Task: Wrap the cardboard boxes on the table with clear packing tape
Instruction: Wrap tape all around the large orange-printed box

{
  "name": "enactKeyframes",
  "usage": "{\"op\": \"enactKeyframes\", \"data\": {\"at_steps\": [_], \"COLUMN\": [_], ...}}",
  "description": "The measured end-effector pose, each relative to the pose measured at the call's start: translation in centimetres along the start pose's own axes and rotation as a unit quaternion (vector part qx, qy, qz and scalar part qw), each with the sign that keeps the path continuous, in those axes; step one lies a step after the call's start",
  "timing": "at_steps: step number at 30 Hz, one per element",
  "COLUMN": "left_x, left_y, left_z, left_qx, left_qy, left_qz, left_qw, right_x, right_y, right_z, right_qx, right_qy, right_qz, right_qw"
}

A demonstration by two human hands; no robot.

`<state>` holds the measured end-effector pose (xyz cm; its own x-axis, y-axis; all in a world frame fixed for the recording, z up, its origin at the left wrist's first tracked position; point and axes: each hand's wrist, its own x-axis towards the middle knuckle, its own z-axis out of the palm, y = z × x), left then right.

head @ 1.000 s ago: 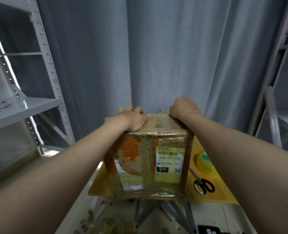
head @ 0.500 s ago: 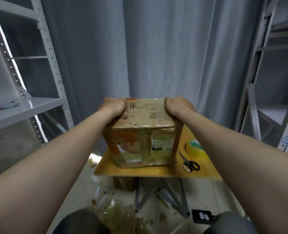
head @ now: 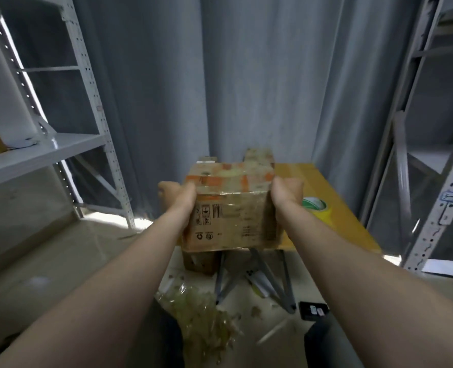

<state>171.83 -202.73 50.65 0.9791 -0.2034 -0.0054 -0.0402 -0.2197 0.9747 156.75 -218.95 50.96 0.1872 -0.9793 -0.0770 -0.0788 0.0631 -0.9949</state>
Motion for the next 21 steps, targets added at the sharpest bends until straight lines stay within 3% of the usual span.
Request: {"op": "enactKeyframes", "data": {"at_steps": [5, 10, 13, 17, 21], "left_x": [-0.1, -1.9, -2.5, -3.5, -4.6], "left_y": [-3.4, -3.4, -3.1, -2.3, 0.8], "left_z": [-0.8, -1.6, -2.2, -2.9, -2.9], "left_qx": [0.0, -0.046, -0.053, -0.077, -0.11], "left_qy": [-0.026, -0.146, -0.165, -0.14, -0.137], "left_qz": [0.024, -0.078, -0.102, -0.093, -0.029], "left_qw": [0.999, 0.985, 0.98, 0.983, 0.984], "right_x": [-1.4, -2.7, -3.7, -4.8, -4.6], "right_y": [3.1, 4.0, 3.8, 2.6, -1.3], "right_z": [-0.8, -1.3, -1.4, -1.6, -2.5], "right_qx": [-0.015, 0.018, 0.071, 0.079, 0.111], "right_qy": [-0.01, -0.083, -0.089, -0.053, 0.0], "right_qz": [-0.01, 0.098, 0.117, 0.053, -0.026], "right_qw": [1.0, 0.992, 0.987, 0.994, 0.993]}}
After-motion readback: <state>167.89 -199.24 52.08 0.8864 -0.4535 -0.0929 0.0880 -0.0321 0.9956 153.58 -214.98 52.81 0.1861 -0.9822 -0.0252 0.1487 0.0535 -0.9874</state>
